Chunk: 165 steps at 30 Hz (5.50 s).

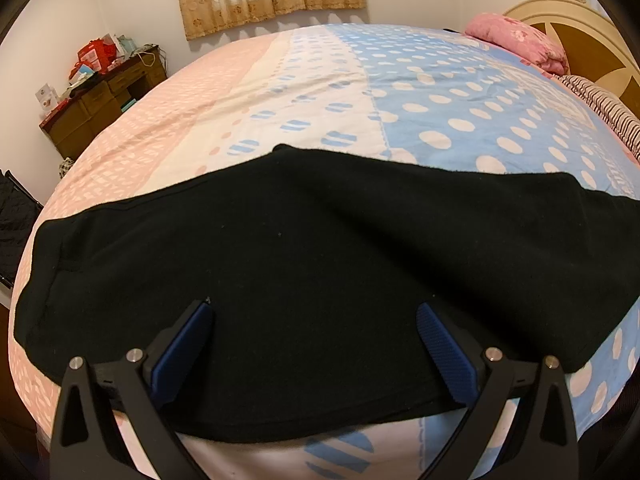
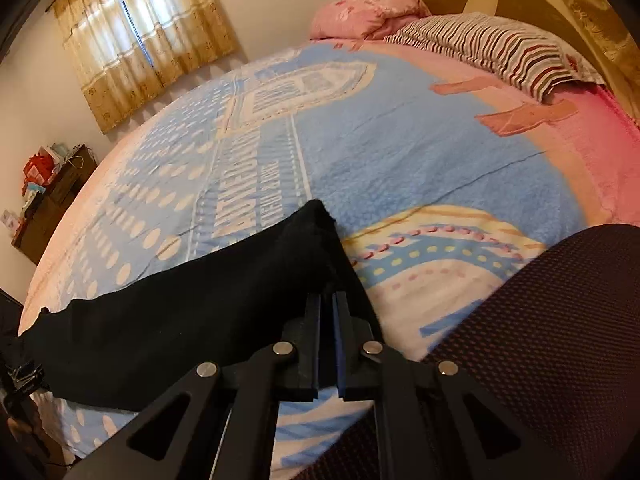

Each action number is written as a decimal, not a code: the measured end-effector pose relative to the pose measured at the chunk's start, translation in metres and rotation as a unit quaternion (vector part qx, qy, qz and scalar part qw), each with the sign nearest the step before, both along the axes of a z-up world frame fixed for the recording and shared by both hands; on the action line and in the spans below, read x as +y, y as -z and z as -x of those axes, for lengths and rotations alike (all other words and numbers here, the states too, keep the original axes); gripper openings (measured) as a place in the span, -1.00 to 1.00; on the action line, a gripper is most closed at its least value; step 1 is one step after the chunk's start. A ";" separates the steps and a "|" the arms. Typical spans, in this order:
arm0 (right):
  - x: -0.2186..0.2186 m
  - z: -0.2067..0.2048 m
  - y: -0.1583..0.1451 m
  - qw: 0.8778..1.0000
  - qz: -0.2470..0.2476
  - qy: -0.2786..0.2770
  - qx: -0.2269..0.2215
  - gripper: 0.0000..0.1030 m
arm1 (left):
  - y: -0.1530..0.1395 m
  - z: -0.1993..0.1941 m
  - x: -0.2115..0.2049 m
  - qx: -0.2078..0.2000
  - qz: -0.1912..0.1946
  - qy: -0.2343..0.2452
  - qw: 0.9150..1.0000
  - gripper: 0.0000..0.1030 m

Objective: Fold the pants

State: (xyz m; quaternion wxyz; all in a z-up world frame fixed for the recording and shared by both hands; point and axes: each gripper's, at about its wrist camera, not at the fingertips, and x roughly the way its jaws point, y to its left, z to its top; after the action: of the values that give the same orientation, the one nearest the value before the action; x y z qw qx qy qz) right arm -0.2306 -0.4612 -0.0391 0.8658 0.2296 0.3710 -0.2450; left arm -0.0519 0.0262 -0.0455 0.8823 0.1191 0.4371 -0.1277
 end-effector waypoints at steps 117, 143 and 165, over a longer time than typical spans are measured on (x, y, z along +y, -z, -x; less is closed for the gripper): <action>-0.012 -0.005 0.005 0.996 -0.060 0.061 -0.033 0.23 | -0.044 -0.030 0.048 -0.055 0.069 -0.056 0.995 0.85; 0.078 -0.031 -0.054 0.991 -0.049 -0.095 -0.074 -0.81 | -0.047 -0.014 0.064 -0.044 0.086 -0.072 0.993 0.85; 0.344 -0.183 0.032 0.916 -0.120 -0.376 -0.071 -0.08 | -0.032 -0.019 0.100 -0.028 0.099 -0.102 0.989 0.85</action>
State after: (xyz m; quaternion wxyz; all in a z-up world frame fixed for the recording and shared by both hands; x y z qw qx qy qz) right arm -0.0476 -0.1177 -0.0710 0.8838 0.1924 0.3944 0.1620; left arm -0.0329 0.1258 -0.0131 0.9101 -0.0110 0.4071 -0.0761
